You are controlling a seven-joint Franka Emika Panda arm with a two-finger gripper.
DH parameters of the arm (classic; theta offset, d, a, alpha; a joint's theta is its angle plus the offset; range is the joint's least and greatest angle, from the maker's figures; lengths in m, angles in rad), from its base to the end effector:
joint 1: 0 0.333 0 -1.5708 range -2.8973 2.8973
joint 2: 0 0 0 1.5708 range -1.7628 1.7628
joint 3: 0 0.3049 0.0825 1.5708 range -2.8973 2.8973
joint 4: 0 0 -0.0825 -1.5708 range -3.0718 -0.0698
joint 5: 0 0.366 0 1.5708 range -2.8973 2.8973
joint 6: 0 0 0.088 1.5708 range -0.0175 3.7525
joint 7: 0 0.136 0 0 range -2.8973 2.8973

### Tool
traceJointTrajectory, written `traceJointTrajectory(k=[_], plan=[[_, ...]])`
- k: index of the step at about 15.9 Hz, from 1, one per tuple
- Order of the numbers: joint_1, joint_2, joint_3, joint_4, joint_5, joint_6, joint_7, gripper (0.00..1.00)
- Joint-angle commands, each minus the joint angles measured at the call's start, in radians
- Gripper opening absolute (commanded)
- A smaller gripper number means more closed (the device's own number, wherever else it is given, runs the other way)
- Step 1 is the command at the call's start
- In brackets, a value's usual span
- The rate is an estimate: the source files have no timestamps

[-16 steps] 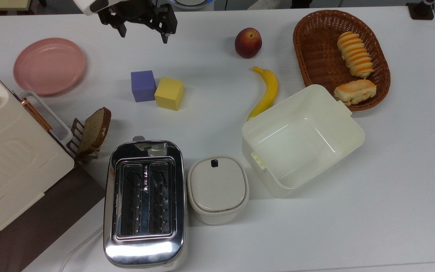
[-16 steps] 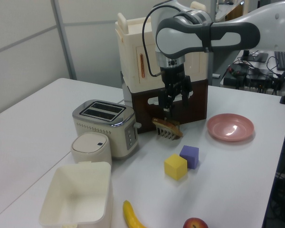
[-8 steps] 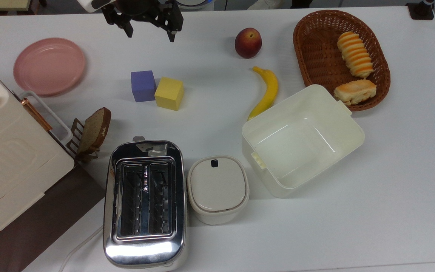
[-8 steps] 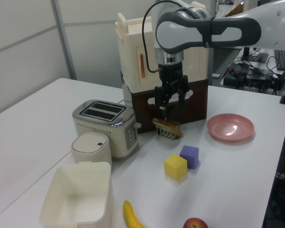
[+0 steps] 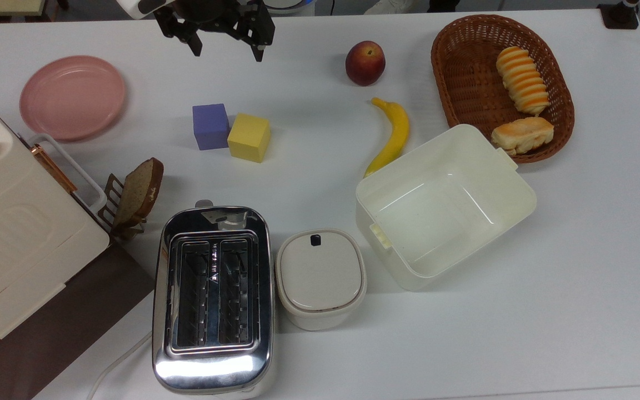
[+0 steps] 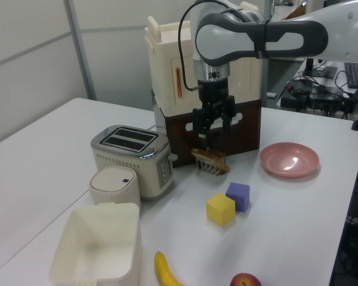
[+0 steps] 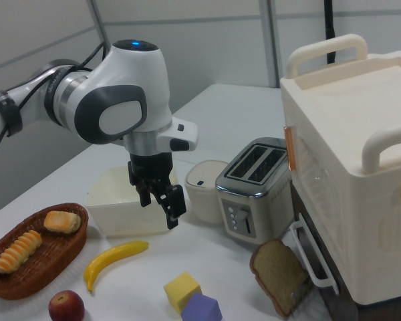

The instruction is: Put the bread on the table

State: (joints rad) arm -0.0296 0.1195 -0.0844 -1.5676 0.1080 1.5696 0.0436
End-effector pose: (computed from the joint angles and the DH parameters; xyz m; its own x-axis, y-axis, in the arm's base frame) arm 0.5611 -0.0472 0.5209 0.9803 -0.1564 -0.1209 -0.1679 -0.9815 -0.0919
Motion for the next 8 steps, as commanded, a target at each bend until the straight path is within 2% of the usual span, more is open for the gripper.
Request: traceJointTrajectory(k=[1, 8], plan=[[0.005, -0.017, -0.006, -0.002, 0.016, -0.010, 0.005, 1.00], [-0.013, -0.034, -0.011, 0.003, 0.028, -0.056, 0.001, 1.00]])
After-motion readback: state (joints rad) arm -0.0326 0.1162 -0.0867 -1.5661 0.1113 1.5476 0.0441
